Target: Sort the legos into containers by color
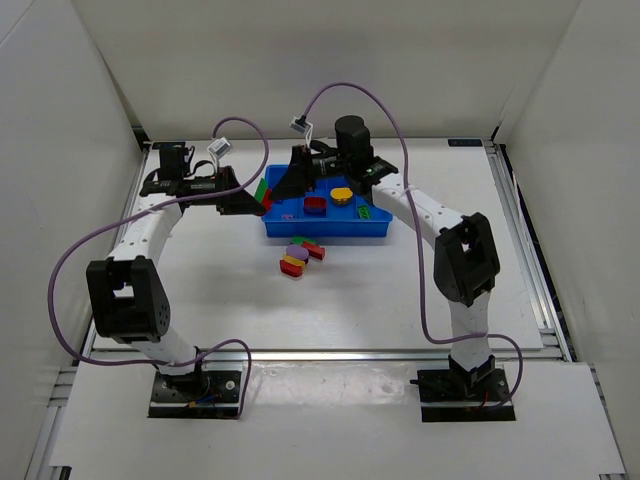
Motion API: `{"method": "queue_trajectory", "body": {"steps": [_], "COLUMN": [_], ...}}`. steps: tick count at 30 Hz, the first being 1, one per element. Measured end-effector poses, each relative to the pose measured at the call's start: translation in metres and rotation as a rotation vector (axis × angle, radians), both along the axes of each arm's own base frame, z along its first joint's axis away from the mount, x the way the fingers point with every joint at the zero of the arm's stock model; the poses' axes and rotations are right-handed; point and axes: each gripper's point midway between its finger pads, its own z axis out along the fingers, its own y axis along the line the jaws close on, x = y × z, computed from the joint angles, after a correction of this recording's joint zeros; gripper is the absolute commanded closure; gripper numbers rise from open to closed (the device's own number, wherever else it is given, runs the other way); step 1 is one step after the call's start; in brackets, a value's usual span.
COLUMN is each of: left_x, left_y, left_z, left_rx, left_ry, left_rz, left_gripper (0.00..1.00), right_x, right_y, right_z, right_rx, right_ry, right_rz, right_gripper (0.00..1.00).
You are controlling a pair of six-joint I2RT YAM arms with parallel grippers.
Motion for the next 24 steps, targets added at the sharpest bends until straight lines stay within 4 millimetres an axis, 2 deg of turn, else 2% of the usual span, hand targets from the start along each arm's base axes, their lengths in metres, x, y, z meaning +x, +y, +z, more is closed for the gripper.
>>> {"method": "queue_trajectory", "body": {"steps": [3,7,11,20,23,24], "left_x": [-0.002,-0.003,-0.004,-0.006,-0.007,-0.007], "left_y": [-0.002,-0.003,-0.003,-0.004,-0.004,-0.004], "left_z": [0.001,0.003,0.004,0.006,0.006,0.006], "left_rx": [0.000,-0.001,-0.004,-0.014,-0.016,-0.017], "left_ry": [-0.003,-0.010,-0.011,-0.023,-0.029,-0.030], "left_rz": [-0.006,-0.012,-0.015,-0.027,-0.029,-0.030], "left_gripper": [0.77,0.77,0.77,0.75,0.67,0.63], "right_x": [-0.003,-0.006,-0.009,-0.011,-0.011,-0.012], "right_y": [0.002,0.004,0.005,0.004,0.004,0.004], "right_z": [-0.001,0.000,0.001,-0.004,-0.004,-0.005], "right_rx": [-0.001,0.001,0.009,0.008,0.007,0.008], "right_ry": [0.006,0.009,0.002,0.009,0.014,0.014], "right_rz": [0.010,0.020,0.033,0.044,0.047,0.048], "right_gripper": [0.22,0.37,0.48,0.58,0.63,0.69]}}
